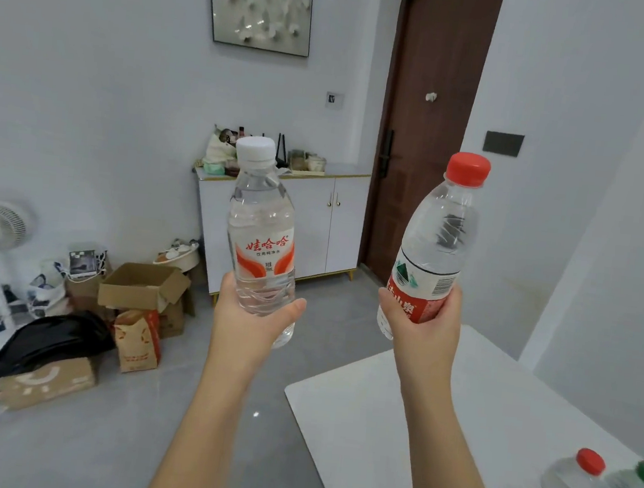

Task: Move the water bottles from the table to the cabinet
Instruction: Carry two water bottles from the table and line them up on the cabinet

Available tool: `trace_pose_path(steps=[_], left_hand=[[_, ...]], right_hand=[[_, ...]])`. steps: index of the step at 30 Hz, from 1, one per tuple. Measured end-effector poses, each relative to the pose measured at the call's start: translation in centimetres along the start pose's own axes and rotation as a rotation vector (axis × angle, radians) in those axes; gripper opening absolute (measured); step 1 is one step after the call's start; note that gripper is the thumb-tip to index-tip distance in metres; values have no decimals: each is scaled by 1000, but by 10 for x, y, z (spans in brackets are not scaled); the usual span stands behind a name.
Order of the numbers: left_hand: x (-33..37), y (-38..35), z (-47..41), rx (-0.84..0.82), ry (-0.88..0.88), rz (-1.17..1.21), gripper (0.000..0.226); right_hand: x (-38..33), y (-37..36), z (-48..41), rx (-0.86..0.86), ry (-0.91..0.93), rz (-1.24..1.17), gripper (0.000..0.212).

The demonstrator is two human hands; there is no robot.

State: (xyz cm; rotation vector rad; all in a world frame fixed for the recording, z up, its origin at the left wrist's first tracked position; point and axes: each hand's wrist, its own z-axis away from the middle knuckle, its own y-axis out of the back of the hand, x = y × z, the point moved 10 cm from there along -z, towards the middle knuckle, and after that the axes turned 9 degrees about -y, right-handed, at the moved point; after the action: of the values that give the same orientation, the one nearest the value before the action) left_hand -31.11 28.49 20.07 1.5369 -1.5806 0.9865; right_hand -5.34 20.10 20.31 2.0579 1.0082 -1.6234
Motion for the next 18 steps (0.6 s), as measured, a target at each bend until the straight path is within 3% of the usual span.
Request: trace_pose_path(steps=[7,18], left_hand=[[-32,43,-79,-30,-20,-1,64],[-116,57,-161,3,37,-26,56]], right_hand=[[27,-86,-13,32,-14,4,66],[89,-173,-77,23,-26,61,68]])
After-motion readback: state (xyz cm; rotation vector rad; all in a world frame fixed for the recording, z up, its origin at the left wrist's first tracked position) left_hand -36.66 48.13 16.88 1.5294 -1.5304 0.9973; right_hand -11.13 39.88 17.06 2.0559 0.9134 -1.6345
